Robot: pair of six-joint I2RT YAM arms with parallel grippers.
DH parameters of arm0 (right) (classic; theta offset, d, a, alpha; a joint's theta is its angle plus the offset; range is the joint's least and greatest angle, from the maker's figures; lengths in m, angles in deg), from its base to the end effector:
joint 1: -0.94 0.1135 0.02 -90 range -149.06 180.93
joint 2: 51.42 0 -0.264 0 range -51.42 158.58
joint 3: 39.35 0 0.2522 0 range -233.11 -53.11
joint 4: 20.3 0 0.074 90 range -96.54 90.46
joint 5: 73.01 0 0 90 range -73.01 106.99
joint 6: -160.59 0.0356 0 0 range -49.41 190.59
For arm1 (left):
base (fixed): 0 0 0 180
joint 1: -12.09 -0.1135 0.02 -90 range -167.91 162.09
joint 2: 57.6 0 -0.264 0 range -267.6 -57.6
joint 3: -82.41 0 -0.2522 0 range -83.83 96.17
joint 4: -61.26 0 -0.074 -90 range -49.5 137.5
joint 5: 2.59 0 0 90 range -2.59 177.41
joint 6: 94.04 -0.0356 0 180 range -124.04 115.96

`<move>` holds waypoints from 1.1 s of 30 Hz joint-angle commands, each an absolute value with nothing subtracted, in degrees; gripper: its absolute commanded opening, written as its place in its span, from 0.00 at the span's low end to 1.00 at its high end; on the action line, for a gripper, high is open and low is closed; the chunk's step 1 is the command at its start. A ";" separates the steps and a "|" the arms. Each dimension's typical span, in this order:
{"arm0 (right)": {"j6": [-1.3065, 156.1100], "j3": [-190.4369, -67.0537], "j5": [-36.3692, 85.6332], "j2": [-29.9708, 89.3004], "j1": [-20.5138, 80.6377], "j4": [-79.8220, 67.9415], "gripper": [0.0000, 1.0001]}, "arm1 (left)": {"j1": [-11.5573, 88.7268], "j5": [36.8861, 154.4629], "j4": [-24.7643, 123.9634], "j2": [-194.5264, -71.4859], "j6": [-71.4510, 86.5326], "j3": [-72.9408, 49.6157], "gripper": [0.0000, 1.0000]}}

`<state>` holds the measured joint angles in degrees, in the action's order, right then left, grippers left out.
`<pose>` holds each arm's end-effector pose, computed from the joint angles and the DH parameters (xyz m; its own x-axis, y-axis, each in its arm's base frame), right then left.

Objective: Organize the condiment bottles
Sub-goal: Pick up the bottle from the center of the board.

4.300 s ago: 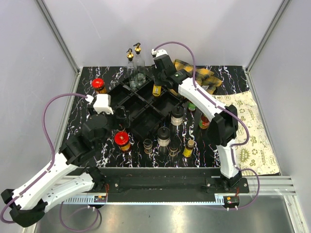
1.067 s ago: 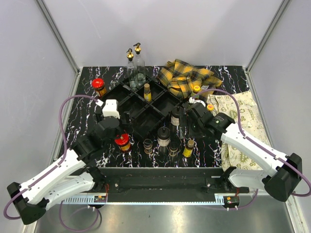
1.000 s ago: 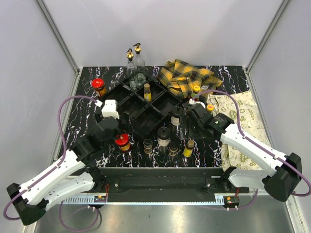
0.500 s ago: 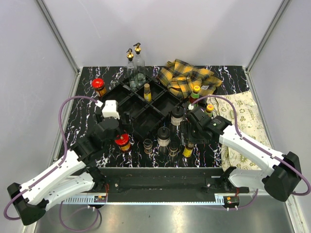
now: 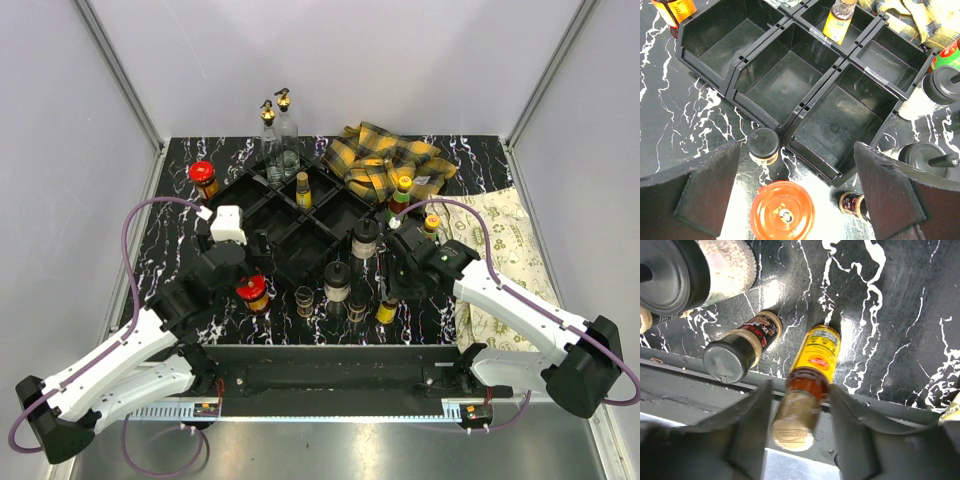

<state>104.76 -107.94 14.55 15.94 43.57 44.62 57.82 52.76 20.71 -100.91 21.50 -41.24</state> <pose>0.1622 0.1473 0.2644 -0.9179 -0.0823 -0.3881 -0.1779 0.9597 0.2174 0.1298 -0.1042 0.3038 -0.3931 -0.1048 -0.9135 0.0749 0.9865 -0.1454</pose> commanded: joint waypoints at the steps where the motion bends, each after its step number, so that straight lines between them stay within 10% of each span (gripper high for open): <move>1: 104.87 -109.36 15.41 15.12 43.91 46.02 0.49 | 57.44 51.73 24.03 -100.93 21.45 -41.47 0.99; 7: 103.81 -111.20 14.01 15.03 43.83 48.04 0.00 | 57.44 51.73 24.03 -101.02 21.45 -41.64 0.99; 33: 89.67 -160.32 0.13 28.73 43.91 56.93 0.00 | 57.35 52.52 24.29 -99.79 21.63 -42.17 0.99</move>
<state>94.64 -153.07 4.32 23.32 43.70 60.38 57.71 52.76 21.50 -99.71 21.50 -42.23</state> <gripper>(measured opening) 0.369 0.984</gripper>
